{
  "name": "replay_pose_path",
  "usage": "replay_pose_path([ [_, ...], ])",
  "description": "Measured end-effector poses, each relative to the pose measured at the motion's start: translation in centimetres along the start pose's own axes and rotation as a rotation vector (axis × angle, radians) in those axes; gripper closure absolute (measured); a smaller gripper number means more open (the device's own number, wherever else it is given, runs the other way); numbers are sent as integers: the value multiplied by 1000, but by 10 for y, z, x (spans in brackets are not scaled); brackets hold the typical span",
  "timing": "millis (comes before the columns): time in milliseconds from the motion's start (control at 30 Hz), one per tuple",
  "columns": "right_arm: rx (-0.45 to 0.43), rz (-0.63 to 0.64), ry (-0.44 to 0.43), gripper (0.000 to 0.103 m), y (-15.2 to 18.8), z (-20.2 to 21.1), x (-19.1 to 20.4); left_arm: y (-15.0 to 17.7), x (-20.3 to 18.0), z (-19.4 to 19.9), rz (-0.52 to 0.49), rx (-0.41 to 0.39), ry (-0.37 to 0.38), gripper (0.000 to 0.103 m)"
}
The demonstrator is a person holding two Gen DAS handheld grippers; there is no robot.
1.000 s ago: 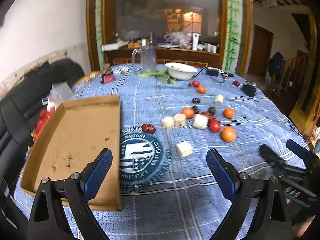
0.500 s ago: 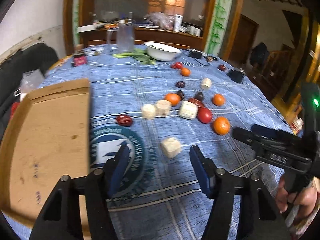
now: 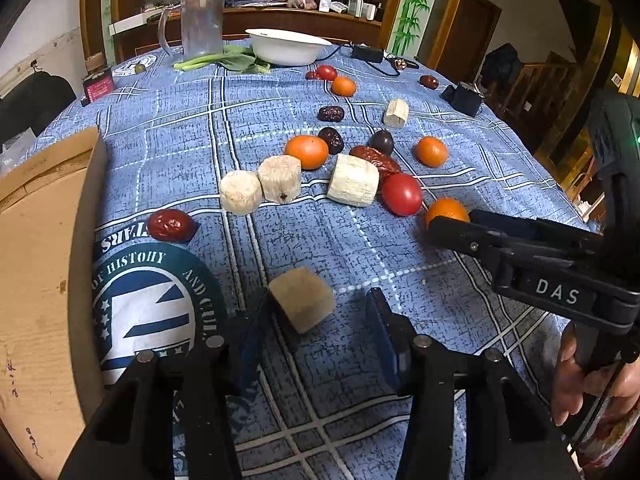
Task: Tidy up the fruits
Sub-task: 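Grasp the beige cube with the left tool while the right tool grasps a mandarin orange, then carry the cube and orange over the cardboard box and open both tools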
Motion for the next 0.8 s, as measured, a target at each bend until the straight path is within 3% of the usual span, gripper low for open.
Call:
replay_pose_path([
  [100,3,1,-1,52,1,-4,0,-1,3,0,5,-8,-26,76],
  [200,4,15,-22,64,0,-5,7,-1,5,2,13,-10,-23,76],
  [467,-22,32,-11,65,0,13,19,3,7,24,41,-42,-5,76],
  [667,-60,58,-32,65,-2,41,38,0,24,72,79,-126,12,76],
  [800,-86,94,-59,64,-10,57,64,-9,56,110,125,-190,-6,76],
])
Point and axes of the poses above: each gripper's, at about its wrist camera, not at the fingertips, and z roughly against the way its jaws point, x to its left, y to its underside, the point moved 7 cm from there along -z, roughly the way its jaws point, and after that the axes turned 8 degrees about z, right-handed, at the moved point
